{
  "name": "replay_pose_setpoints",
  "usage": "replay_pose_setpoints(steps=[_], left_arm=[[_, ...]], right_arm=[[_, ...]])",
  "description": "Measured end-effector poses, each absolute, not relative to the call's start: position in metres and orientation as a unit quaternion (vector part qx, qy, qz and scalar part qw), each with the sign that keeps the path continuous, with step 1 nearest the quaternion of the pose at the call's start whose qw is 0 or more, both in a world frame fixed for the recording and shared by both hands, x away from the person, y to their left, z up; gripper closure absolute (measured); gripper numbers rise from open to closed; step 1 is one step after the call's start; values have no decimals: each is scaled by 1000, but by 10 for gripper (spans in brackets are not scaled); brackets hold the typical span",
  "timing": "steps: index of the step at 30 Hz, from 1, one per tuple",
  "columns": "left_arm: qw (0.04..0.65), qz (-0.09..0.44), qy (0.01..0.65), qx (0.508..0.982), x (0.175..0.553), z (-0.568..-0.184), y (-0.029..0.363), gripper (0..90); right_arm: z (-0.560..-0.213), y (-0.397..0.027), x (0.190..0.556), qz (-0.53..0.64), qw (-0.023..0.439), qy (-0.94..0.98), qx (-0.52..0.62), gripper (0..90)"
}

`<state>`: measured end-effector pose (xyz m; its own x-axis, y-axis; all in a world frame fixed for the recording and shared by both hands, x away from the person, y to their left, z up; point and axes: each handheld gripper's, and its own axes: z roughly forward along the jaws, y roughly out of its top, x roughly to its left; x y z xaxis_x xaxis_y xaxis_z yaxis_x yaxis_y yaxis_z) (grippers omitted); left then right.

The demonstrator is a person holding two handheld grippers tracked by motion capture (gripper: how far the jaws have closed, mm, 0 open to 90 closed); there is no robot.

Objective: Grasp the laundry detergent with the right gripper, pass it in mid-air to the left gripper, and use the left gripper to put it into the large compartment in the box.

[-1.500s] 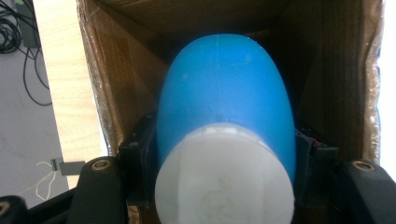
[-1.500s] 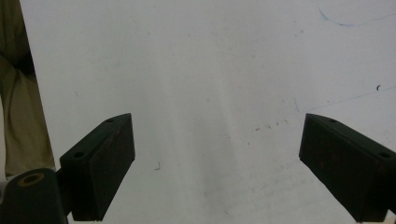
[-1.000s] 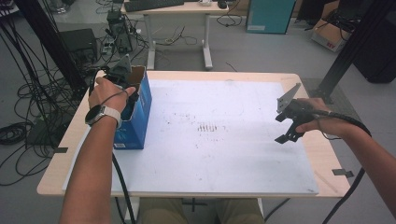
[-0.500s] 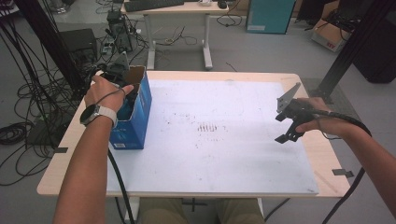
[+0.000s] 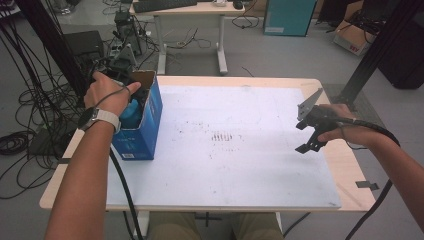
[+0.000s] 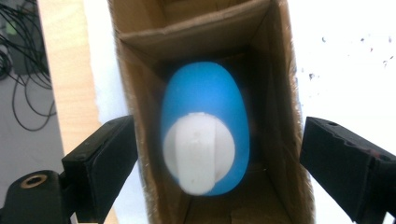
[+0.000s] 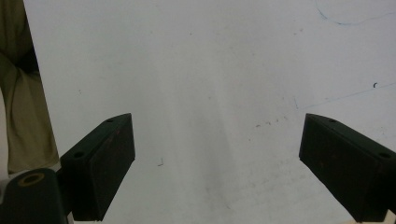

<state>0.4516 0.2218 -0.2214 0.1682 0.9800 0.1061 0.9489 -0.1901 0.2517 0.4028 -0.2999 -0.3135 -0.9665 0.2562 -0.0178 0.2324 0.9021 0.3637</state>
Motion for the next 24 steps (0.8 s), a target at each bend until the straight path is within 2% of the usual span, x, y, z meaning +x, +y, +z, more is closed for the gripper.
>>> replay_pose_setpoints(steps=[10,24], left_arm=[[108,136,603,778,440,-180,218,113],[136,148,513,835,426,-144,172,91]], right_arm=[[-309,-301,400,182,33,975,123,105],[-302,-302,399,185,39,974,123,105]])
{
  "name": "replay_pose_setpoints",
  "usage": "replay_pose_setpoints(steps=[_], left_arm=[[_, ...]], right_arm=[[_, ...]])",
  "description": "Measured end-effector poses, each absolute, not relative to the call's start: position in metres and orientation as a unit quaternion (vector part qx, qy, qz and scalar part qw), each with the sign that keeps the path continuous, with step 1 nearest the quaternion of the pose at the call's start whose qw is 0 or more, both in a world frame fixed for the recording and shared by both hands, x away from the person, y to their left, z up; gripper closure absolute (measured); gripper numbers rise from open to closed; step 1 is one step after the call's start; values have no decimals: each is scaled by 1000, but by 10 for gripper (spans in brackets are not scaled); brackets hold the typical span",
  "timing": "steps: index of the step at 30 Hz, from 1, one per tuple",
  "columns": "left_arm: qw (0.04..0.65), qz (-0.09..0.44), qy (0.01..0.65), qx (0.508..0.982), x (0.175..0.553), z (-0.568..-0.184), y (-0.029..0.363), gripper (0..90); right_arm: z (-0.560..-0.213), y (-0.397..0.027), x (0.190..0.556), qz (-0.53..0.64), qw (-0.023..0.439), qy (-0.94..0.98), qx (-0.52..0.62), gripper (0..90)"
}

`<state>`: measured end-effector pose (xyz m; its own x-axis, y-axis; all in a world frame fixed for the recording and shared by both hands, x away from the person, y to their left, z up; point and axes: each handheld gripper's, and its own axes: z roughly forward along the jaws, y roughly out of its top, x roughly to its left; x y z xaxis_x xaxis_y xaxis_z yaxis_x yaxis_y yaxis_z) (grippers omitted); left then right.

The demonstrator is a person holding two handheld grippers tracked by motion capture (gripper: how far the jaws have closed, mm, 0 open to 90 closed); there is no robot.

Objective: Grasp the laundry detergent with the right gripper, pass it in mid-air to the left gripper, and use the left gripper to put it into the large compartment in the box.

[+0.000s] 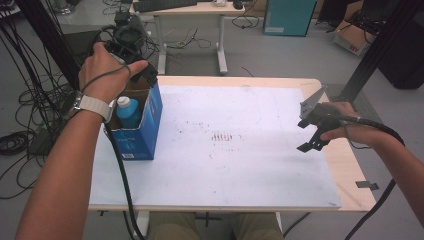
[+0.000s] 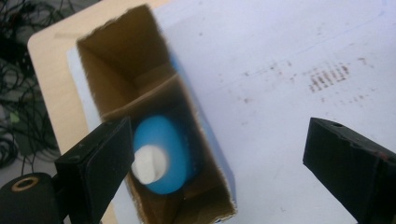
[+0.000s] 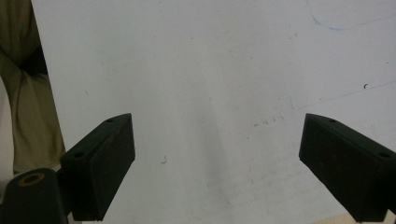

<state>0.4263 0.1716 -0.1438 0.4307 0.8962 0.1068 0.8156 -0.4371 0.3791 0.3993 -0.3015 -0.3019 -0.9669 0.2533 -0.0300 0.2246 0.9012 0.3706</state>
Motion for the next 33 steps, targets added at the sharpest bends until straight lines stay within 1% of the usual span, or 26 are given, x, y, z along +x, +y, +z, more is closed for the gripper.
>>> replay_pose_setpoints(steps=[6,17,20,33], left_arm=[[140,149,461,863,420,-137,150,67],[144,142,350,915,404,-142,101,68],[137,135,321,927,401,-144,89,67],[128,117,239,956,392,-167,48,76]], right_arm=[[-302,-303,399,188,38,973,126,105],[-298,-301,399,187,37,973,130,105],[-298,-302,400,188,38,973,130,105],[-298,-303,399,193,36,972,131,105]])
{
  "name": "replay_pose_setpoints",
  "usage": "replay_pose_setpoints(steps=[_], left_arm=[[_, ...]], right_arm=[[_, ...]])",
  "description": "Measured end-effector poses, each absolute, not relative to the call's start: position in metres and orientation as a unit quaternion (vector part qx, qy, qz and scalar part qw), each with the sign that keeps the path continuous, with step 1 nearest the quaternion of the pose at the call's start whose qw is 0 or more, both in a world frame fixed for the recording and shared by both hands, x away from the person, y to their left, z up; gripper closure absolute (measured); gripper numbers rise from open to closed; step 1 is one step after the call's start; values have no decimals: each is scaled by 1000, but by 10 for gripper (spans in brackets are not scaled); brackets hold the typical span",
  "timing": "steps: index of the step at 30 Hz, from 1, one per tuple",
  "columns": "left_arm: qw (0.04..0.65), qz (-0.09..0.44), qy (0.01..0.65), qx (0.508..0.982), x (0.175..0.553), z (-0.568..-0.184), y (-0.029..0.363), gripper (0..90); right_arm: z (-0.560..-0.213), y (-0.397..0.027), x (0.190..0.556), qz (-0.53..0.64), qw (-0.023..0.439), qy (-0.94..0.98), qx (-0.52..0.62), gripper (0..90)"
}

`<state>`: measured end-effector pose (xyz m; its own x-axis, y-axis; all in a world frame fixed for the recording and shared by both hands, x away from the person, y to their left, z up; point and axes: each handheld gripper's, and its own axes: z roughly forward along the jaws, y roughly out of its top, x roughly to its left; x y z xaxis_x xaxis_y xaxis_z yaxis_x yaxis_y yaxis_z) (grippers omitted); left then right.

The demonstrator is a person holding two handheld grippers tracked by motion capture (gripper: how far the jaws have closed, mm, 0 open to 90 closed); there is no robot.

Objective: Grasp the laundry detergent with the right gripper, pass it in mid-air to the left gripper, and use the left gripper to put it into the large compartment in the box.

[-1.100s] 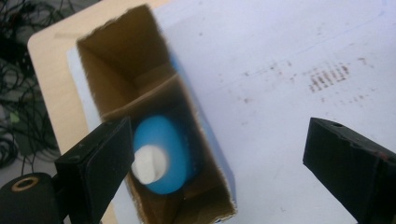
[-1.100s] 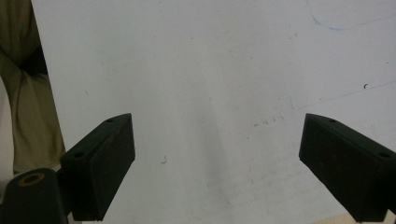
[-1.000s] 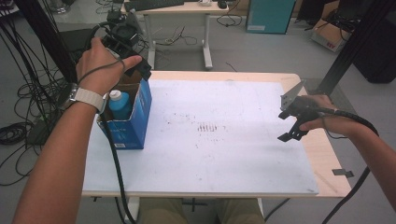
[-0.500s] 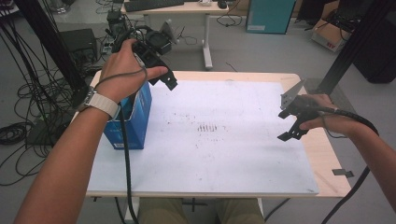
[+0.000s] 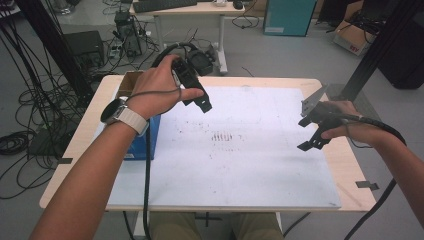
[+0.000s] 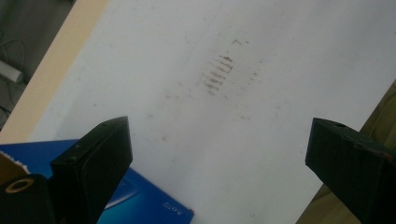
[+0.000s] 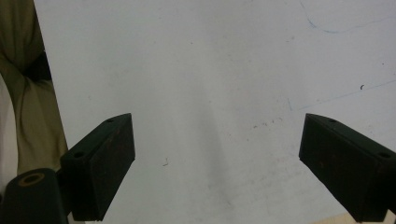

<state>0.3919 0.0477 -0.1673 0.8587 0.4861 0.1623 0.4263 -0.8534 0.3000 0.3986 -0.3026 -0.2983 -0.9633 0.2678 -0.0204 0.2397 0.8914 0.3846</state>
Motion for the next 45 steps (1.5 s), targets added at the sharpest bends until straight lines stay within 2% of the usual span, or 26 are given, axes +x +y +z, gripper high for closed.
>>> replay_pose_setpoints(steps=[19,45], left_arm=[[140,94,184,968,379,-195,24,75],[131,90,174,972,377,-201,19,77]], right_arm=[[-302,-305,396,194,34,970,140,105],[-299,-310,397,200,41,967,151,105]])
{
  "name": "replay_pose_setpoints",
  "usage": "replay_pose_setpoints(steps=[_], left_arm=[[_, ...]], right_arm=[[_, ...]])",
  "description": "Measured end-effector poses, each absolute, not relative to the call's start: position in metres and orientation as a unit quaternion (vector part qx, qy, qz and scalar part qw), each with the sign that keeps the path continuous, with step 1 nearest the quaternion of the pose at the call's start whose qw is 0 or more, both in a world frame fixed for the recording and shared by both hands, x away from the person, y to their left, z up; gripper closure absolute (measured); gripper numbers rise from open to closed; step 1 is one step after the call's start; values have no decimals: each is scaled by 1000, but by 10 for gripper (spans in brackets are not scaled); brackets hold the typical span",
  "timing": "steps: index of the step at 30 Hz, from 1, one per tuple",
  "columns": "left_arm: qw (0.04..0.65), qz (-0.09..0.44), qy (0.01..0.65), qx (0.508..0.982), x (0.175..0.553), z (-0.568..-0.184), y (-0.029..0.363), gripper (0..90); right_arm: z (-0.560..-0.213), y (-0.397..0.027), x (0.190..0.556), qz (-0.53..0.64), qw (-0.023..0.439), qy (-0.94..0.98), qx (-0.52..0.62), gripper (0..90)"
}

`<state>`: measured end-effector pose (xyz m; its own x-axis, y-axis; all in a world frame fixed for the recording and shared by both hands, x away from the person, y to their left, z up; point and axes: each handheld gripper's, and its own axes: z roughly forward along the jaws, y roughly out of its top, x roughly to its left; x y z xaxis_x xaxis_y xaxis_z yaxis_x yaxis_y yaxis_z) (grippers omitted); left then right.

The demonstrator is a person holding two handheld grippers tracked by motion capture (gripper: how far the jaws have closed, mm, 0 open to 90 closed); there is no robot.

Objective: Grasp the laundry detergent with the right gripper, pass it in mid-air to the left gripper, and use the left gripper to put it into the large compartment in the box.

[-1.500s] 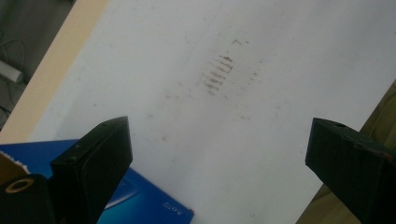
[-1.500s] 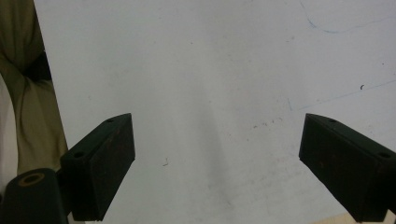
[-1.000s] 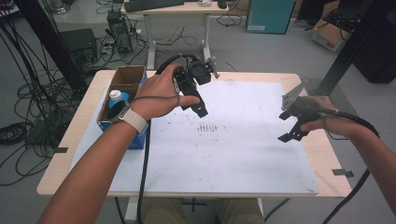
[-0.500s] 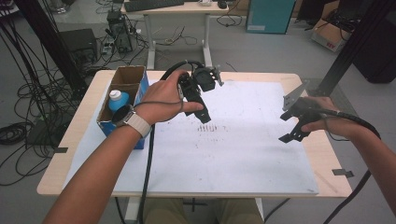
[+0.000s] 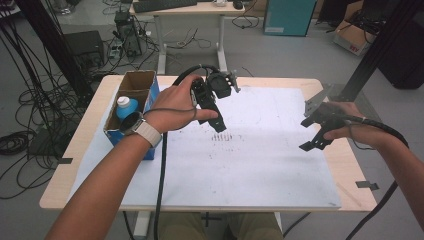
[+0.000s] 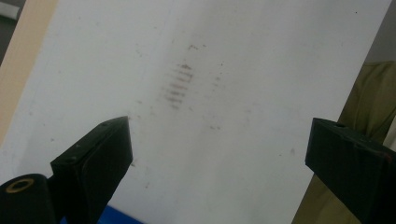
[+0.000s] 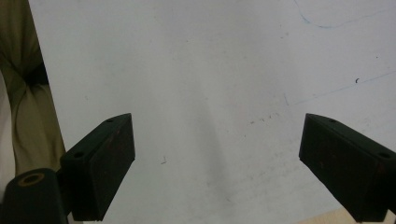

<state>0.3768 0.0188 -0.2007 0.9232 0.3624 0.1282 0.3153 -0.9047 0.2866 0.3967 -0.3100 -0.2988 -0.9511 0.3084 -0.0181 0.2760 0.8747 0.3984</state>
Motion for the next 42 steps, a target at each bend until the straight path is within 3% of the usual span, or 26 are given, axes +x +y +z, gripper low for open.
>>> replay_pose_setpoints(steps=[42], left_arm=[[135,91,178,971,378,-205,21,79]], right_arm=[[-301,-312,394,194,39,968,152,105]])
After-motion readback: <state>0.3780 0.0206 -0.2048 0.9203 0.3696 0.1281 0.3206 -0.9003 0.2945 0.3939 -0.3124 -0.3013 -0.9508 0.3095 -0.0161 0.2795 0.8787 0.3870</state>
